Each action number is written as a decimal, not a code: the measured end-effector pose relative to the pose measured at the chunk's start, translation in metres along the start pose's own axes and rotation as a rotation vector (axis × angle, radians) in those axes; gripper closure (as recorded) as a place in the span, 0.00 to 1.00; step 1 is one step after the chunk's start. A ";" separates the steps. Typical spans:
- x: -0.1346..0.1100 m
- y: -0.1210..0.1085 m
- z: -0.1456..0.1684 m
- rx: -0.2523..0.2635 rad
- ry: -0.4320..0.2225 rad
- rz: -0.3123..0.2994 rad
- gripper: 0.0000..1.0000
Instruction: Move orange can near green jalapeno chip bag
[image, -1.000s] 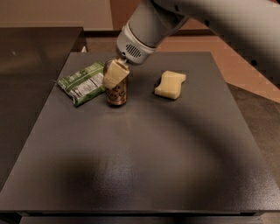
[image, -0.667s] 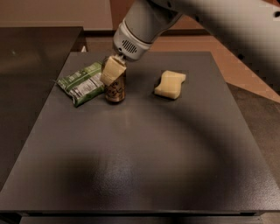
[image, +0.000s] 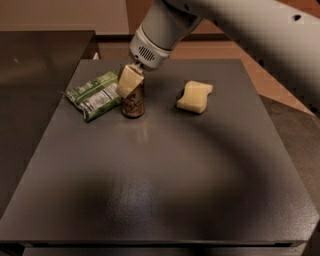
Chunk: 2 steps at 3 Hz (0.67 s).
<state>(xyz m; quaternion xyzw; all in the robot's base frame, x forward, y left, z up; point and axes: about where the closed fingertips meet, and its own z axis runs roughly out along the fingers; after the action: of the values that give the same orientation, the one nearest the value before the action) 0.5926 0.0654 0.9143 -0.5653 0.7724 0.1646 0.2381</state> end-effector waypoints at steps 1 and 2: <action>0.003 -0.004 0.003 0.003 0.008 0.011 0.36; 0.002 -0.003 0.004 0.001 0.008 0.008 0.12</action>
Offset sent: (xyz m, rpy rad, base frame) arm 0.0031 -0.0016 -0.0036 -0.0051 0.0052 -0.0094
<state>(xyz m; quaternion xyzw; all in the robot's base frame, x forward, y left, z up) 0.5952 0.0650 0.9101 -0.5626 0.7758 0.1629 0.2346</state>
